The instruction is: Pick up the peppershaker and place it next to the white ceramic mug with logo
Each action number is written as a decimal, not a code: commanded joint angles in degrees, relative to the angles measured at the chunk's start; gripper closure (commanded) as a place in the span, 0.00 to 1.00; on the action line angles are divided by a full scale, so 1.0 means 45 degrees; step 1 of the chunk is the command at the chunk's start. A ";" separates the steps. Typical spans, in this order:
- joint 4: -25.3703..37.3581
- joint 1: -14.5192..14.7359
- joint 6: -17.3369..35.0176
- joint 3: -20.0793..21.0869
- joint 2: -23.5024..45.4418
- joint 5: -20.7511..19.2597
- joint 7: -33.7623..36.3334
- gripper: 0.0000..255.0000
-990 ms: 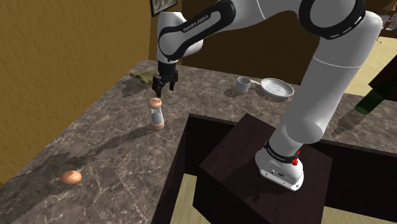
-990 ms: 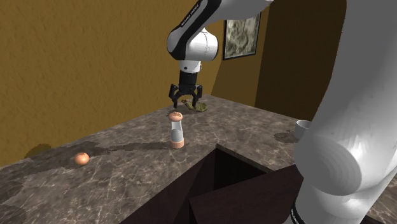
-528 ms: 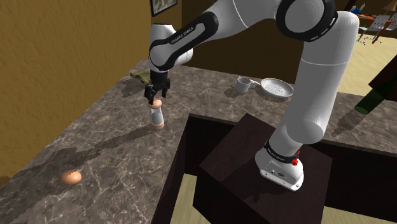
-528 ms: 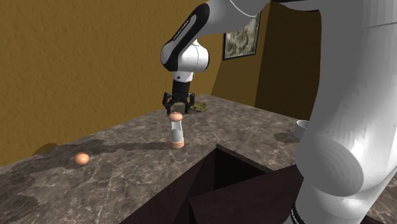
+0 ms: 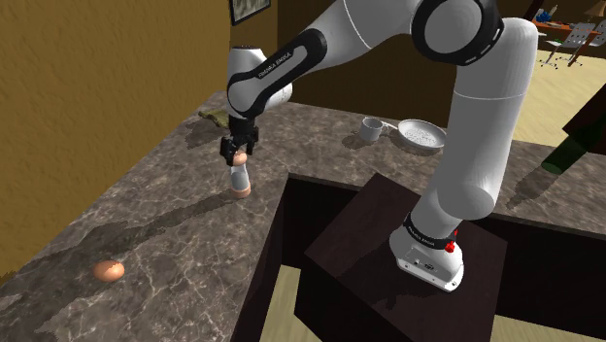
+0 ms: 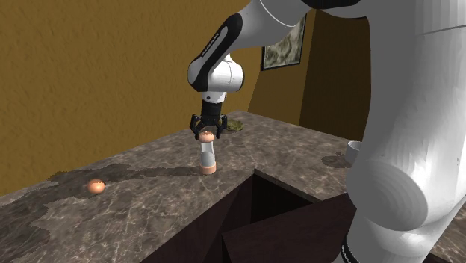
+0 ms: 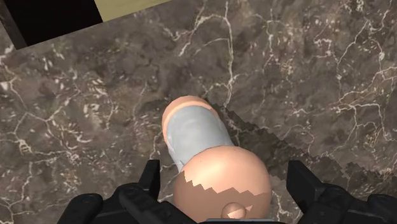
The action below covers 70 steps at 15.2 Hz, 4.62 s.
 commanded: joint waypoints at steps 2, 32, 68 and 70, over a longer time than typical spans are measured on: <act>0.0002 0.0000 0.0010 0.0000 0.0010 0.0000 -0.0001 0.00; 0.1244 -0.0074 -0.2844 -0.0024 -0.1627 -0.0102 0.0404 1.00; 0.3533 -0.0844 -0.7705 -0.0660 -0.4038 -0.0011 -0.0251 1.00; 0.2884 -0.1103 -0.7718 -0.0934 -0.4609 0.0043 -0.0801 1.00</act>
